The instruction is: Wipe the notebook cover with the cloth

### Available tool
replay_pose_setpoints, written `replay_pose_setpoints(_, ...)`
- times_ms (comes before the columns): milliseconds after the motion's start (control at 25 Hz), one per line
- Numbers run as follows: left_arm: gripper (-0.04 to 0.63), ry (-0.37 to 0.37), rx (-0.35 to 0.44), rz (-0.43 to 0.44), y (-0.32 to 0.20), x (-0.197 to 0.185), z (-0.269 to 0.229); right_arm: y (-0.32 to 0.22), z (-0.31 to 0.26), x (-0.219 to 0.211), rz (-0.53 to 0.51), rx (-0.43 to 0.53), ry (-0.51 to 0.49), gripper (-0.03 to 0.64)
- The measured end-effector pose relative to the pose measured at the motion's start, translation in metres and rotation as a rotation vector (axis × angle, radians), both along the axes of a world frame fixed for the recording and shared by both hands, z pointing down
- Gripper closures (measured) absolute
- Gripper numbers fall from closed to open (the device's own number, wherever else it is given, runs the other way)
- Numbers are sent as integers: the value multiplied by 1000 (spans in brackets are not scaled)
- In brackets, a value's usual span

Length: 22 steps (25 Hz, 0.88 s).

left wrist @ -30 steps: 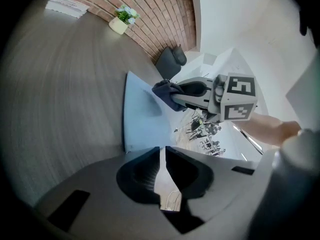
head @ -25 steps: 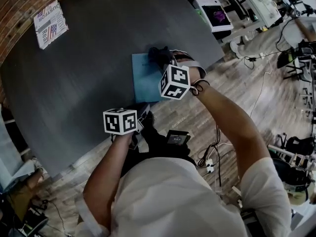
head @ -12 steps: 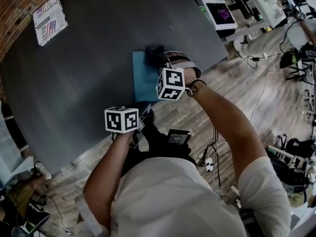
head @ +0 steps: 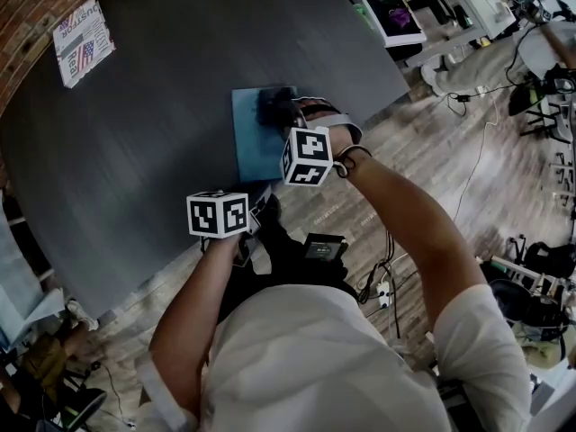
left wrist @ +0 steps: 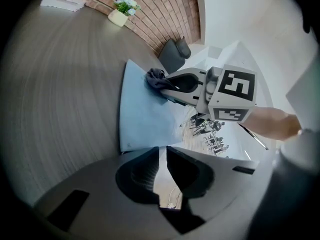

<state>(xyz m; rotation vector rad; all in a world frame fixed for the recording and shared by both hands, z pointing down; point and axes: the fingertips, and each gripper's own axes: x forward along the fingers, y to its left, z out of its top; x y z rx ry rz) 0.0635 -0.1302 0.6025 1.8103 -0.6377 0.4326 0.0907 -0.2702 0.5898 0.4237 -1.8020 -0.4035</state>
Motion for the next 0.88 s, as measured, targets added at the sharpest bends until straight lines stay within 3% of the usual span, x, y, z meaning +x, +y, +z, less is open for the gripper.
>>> replay_pose_setpoints(880, 541, -5, 15, 24, 11, 7, -2, 41, 7, 9, 12, -32, 5, 531)
